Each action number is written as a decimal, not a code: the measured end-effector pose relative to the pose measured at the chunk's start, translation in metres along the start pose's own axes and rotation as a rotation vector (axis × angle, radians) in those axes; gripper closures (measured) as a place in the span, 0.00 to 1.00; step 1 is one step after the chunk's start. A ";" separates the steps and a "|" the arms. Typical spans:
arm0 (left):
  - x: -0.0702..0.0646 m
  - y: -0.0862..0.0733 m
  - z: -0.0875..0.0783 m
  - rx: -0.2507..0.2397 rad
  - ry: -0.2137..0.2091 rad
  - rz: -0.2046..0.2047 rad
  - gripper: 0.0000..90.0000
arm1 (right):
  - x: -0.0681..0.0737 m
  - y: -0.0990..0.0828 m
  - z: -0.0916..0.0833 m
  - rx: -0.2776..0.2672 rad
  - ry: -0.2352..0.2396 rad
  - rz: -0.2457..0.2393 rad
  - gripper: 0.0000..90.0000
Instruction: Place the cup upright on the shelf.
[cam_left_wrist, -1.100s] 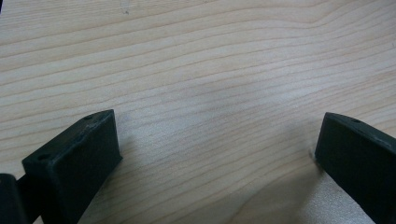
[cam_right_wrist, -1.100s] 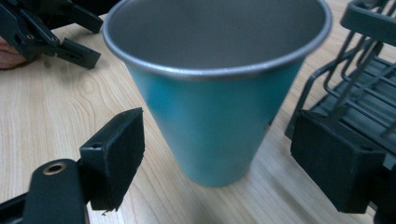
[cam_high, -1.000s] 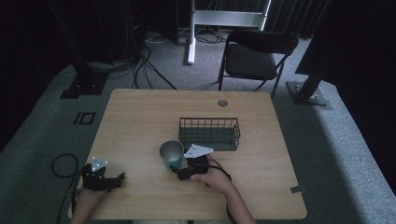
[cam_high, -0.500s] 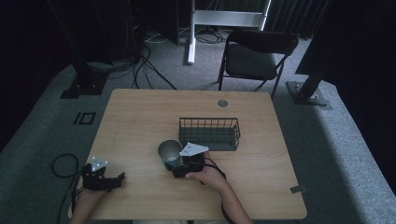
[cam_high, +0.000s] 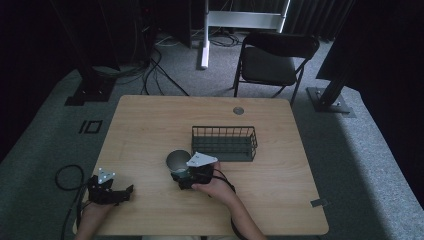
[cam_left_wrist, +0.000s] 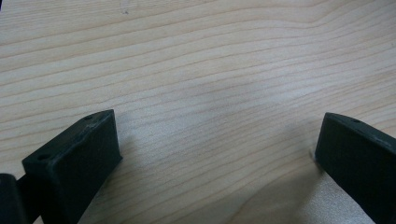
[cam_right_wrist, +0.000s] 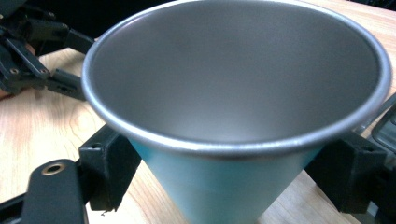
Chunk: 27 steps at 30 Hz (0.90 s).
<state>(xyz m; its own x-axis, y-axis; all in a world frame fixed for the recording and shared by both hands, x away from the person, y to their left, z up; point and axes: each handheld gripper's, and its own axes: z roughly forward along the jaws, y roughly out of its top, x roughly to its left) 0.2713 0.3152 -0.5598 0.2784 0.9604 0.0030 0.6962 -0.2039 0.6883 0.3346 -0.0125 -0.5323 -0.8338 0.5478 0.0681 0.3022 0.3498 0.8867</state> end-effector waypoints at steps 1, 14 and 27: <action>0.000 0.000 0.000 0.000 0.000 0.000 0.01 | 0.001 0.001 0.000 0.002 0.001 -0.006 0.19; 0.000 0.000 0.000 -0.002 0.000 -0.002 0.01 | 0.006 0.025 -0.014 -0.043 0.012 -0.010 0.19; 0.000 0.000 0.000 -0.002 0.001 -0.002 0.01 | -0.001 0.056 -0.040 -0.109 -0.010 0.014 0.19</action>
<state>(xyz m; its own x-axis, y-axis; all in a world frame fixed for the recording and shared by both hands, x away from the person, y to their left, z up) 0.2714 0.3150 -0.5599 0.2769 0.9609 0.0024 0.6953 -0.2021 0.6897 0.3342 -0.0243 -0.4641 -0.8249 0.5601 0.0766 0.2612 0.2574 0.9304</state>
